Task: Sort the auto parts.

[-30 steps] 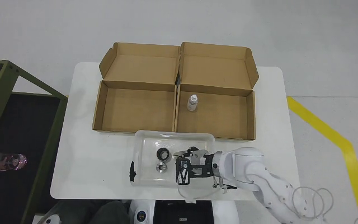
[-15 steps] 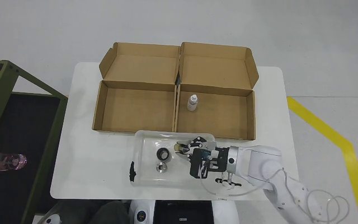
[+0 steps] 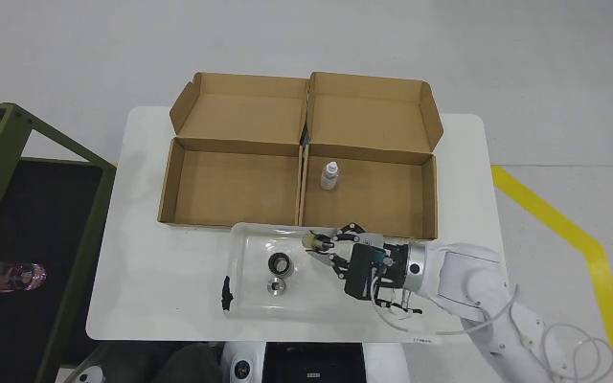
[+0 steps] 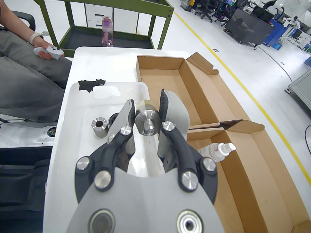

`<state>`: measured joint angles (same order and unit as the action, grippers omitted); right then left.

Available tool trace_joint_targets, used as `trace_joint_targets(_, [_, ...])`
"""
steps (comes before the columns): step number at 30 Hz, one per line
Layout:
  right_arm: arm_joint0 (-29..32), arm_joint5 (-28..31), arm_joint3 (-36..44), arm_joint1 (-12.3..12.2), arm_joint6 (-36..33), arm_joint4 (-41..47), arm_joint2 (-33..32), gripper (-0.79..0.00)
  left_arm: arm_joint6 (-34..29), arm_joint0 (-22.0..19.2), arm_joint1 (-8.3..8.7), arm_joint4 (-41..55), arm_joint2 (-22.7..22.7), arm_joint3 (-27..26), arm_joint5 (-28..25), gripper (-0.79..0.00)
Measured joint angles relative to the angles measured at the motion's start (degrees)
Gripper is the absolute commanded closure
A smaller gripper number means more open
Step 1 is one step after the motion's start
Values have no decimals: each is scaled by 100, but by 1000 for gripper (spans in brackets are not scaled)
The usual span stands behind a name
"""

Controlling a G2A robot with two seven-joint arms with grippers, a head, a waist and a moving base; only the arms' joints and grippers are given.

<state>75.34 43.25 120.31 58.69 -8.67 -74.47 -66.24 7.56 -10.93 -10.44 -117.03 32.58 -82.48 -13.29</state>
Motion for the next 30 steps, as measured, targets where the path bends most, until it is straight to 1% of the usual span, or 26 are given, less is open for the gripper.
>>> trace_joint_targets(13, [-401,-143,-405,38,-116,371,-66,0,0,0,0,0,0,0,0,-785])
trace_joint_targets(30, [-1329,-80,-1397,113,-1058,571,160,0,0,0,0,0,0,0,0,-785])
